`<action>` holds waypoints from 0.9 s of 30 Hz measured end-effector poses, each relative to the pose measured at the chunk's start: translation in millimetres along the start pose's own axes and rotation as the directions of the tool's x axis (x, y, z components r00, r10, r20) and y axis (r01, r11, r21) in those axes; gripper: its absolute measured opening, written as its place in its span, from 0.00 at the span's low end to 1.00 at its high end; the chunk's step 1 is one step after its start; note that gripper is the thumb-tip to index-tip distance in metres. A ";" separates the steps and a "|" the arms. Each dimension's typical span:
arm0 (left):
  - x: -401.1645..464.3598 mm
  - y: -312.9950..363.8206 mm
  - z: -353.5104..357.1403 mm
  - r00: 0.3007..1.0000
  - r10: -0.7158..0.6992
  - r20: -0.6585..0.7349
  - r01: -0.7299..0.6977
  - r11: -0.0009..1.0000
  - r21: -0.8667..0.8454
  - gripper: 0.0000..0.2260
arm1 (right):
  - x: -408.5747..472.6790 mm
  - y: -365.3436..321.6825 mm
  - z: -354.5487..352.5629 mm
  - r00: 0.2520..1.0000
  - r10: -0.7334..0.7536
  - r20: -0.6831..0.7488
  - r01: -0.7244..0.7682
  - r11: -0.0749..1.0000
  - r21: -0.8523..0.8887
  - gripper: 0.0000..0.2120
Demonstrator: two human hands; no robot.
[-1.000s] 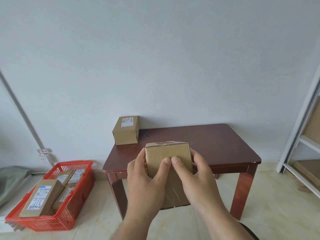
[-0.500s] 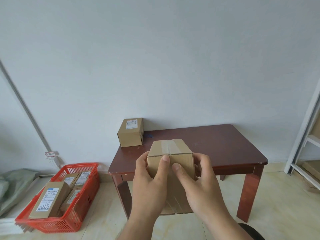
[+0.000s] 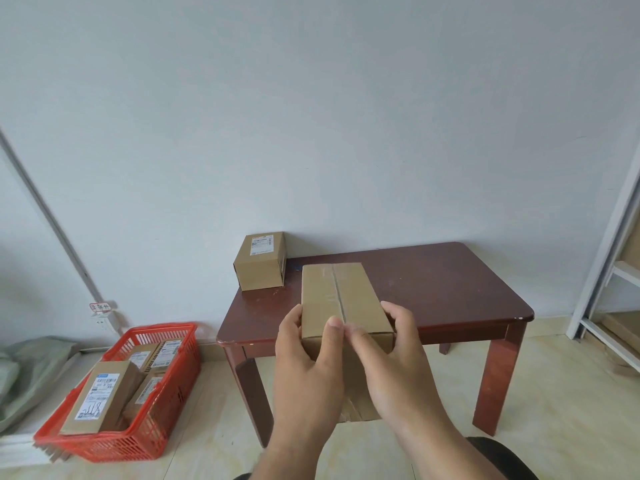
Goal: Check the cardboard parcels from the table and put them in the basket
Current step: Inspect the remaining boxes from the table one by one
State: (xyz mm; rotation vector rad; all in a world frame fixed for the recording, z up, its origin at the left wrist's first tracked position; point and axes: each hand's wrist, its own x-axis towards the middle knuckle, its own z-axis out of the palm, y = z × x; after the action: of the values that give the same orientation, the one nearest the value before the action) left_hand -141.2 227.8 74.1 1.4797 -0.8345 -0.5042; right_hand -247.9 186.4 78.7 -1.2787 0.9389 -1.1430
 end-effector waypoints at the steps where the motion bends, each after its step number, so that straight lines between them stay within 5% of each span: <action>1: 1.1 0.0 -0.4 1.000 -0.005 -0.002 0.005 1.000 -0.001 0.22 | -1.9 2.3 1.1 1.000 0.000 -0.003 0.000 1.000 0.001 0.23; 5: -3.1 -1.0 -0.7 1.000 -0.001 -0.004 0.001 1.000 0.003 0.30 | -0.9 5.7 0.3 1.000 0.004 -0.013 -0.004 0.999 -0.037 0.21; 19: 10.2 -3.9 -8.8 0.996 0.083 0.023 -0.085 0.979 0.187 0.20 | 1.7 11.2 -5.0 1.000 0.008 0.011 -0.007 0.995 -0.103 0.32; 27: -3.3 -12.4 -4.8 0.991 0.130 0.005 -0.129 0.969 0.211 0.22 | 14.5 8.5 -9.7 0.998 0.041 -0.043 -0.045 0.994 -0.101 0.19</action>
State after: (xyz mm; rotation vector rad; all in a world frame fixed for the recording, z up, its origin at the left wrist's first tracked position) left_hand -137.4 232.6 61.9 1.6071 -0.9951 -0.3181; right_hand -253.3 169.7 70.5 -1.3141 1.0621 -1.1033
